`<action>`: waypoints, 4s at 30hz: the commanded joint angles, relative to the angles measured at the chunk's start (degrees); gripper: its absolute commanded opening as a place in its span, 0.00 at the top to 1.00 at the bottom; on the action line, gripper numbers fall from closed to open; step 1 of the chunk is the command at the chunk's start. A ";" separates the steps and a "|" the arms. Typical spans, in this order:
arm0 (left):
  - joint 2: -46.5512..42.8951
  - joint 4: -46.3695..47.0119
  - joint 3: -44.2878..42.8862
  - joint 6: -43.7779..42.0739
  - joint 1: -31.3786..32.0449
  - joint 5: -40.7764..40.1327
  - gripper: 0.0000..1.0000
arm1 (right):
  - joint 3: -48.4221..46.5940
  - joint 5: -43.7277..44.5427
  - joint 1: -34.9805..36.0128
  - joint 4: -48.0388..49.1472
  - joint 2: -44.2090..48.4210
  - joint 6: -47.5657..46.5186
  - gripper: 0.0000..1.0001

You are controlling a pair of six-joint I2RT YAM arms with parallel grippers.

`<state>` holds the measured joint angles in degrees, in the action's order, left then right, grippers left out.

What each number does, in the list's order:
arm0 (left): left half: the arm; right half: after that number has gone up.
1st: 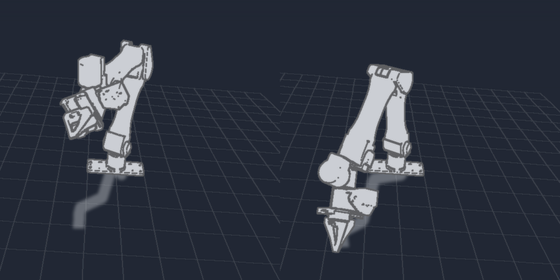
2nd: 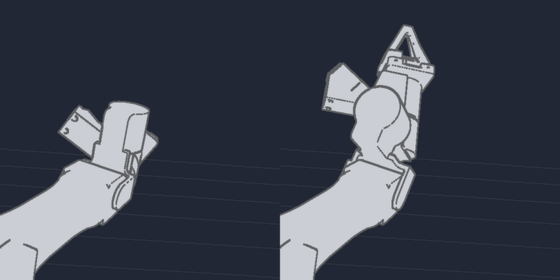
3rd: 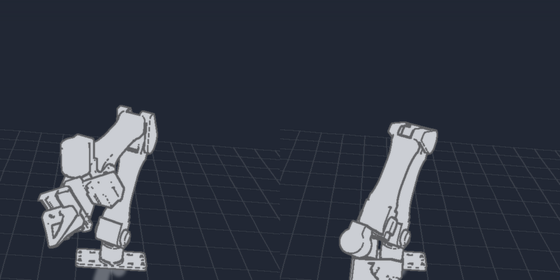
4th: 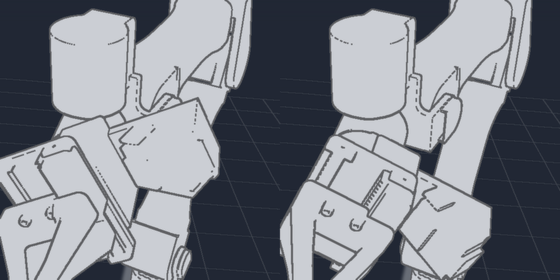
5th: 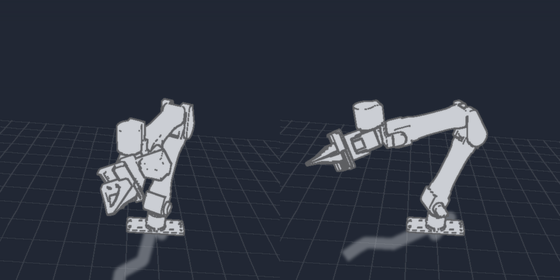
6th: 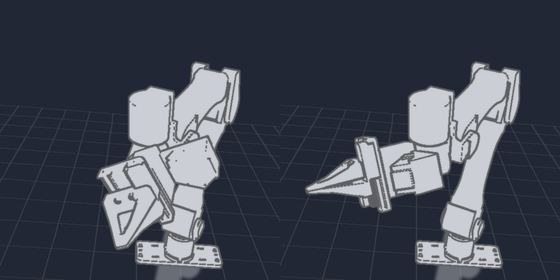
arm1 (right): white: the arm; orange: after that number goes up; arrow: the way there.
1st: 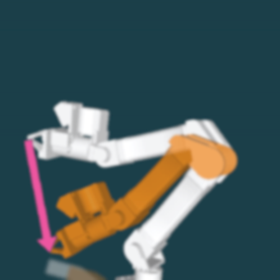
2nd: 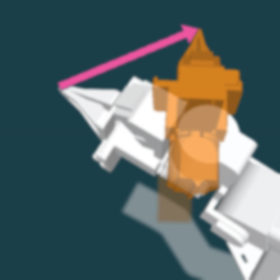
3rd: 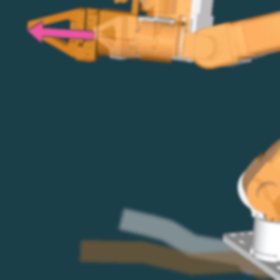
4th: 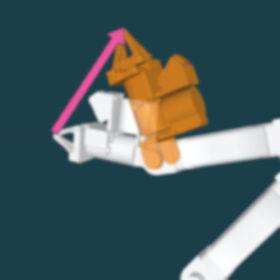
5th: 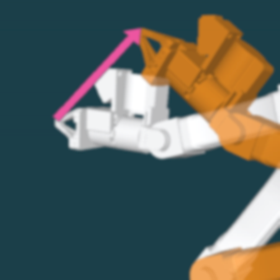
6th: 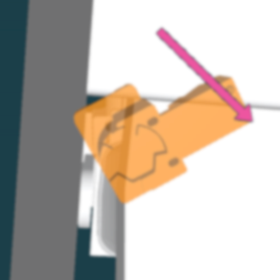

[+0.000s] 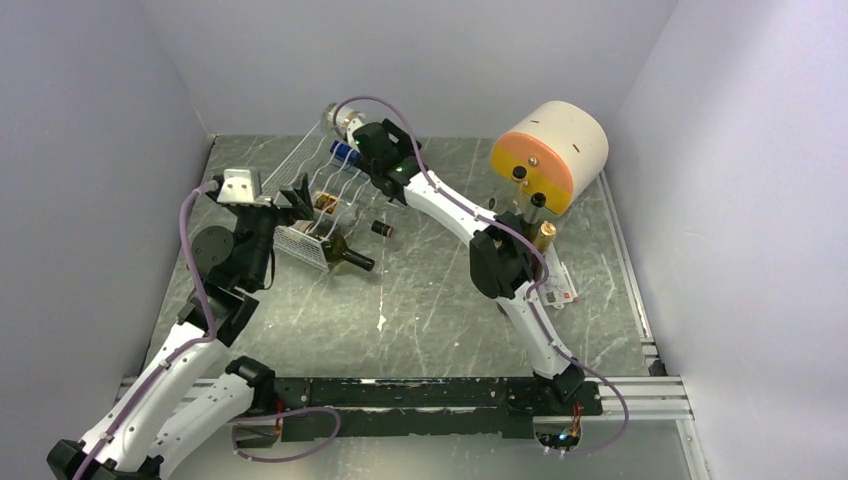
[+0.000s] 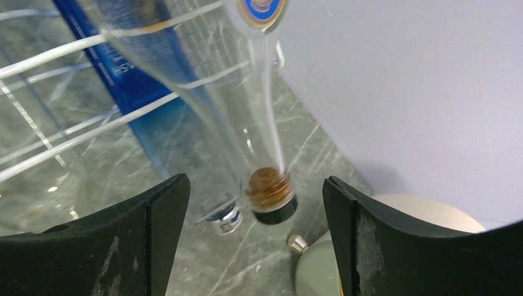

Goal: Take the wine bottle off the wine rack

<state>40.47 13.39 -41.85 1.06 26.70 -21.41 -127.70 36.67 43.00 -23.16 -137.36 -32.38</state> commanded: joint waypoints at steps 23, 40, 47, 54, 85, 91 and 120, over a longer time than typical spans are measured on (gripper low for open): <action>2.15 0.04 -1.57 1.44 -4.10 3.30 0.02 | -9.64 -4.12 -3.07 12.64 -9.34 -9.69 0.57; 3.45 0.20 -1.51 1.67 -4.90 4.14 0.04 | 3.34 -16.30 2.51 -0.43 11.79 18.50 1.00; 3.24 0.32 -1.47 1.13 -4.93 3.85 0.04 | 17.37 -29.85 2.05 2.95 24.87 41.16 1.00; 3.16 0.50 -1.33 0.27 -4.90 4.33 0.04 | 28.09 -38.59 1.49 7.06 35.08 55.78 1.00; 11.83 3.25 -2.24 3.90 -4.05 26.34 0.08 | 43.46 -21.81 0.61 -10.81 46.08 56.37 0.74; 10.83 3.32 -1.64 2.80 -3.98 23.43 0.07 | 36.11 -12.49 -0.88 -13.28 34.99 55.35 0.46; 8.84 3.79 -1.45 1.31 -4.11 22.90 0.07 | 13.05 -7.80 -8.46 -12.38 0.71 32.32 0.56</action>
<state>49.98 15.31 -41.85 2.96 22.59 2.11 -113.01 28.32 34.57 -34.68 -136.27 0.16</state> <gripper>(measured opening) 0.933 0.506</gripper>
